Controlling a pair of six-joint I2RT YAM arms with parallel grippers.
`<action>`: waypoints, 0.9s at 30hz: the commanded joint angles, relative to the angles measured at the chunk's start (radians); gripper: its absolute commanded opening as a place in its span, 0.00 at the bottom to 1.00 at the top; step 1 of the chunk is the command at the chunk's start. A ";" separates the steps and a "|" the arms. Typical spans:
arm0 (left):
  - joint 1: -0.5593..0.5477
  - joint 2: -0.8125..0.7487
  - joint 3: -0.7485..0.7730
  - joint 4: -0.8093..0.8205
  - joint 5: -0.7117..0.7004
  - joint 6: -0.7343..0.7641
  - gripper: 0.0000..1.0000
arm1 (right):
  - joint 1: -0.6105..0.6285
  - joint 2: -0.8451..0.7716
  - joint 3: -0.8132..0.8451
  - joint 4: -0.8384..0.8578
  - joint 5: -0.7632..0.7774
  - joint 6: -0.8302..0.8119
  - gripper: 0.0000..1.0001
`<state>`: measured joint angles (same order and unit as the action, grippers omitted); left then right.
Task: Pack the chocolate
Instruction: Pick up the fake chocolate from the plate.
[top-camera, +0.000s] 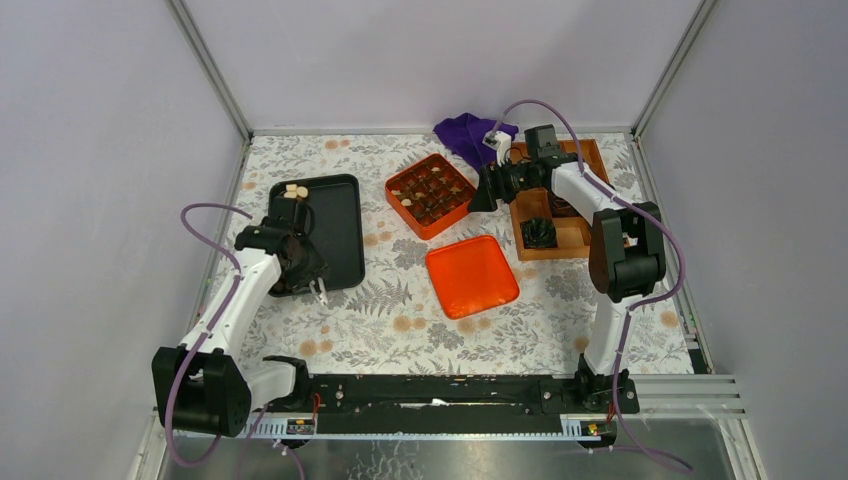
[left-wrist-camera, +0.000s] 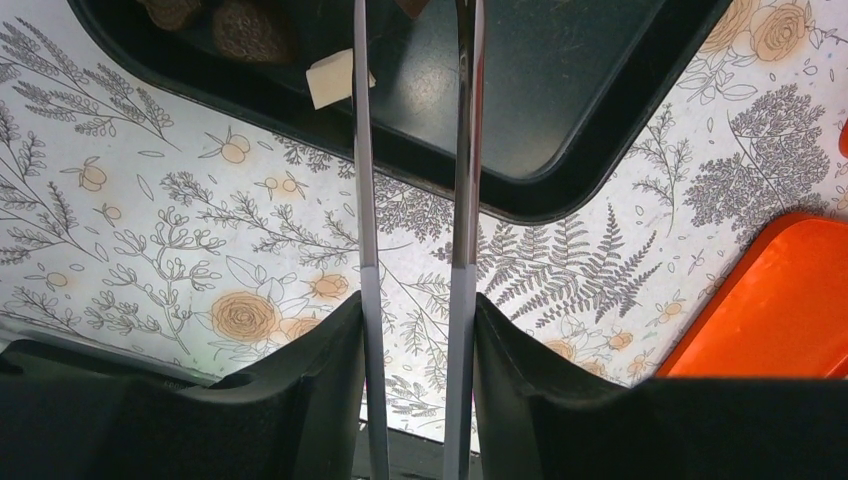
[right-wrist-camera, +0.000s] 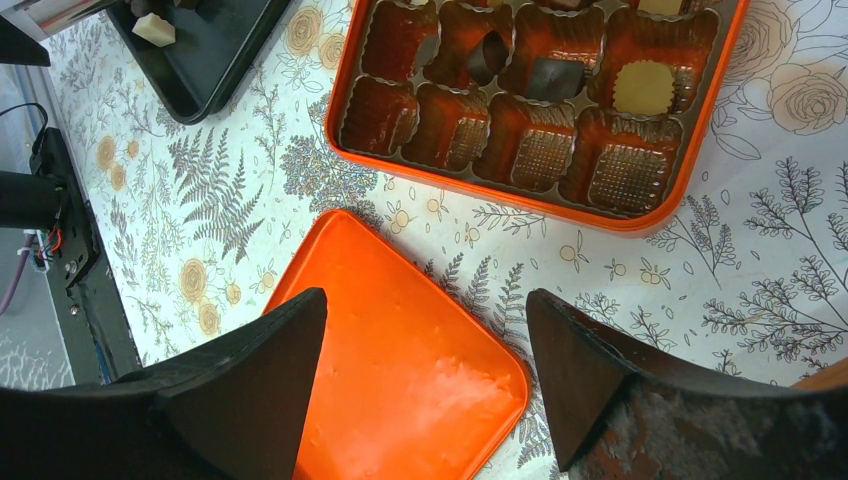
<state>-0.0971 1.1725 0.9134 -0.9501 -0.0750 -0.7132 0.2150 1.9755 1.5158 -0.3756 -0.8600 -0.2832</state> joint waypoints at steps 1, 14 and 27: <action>0.008 -0.009 0.001 -0.027 0.034 -0.017 0.45 | -0.005 -0.050 0.003 0.017 -0.047 0.001 0.80; 0.008 0.006 0.035 -0.092 0.070 0.084 0.46 | -0.005 -0.051 0.001 0.018 -0.051 0.001 0.80; 0.010 0.044 0.064 -0.112 0.101 0.139 0.49 | -0.005 -0.051 0.000 0.017 -0.054 -0.001 0.80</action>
<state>-0.0971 1.2125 0.9432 -1.0409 0.0044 -0.6064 0.2150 1.9755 1.5150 -0.3756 -0.8829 -0.2832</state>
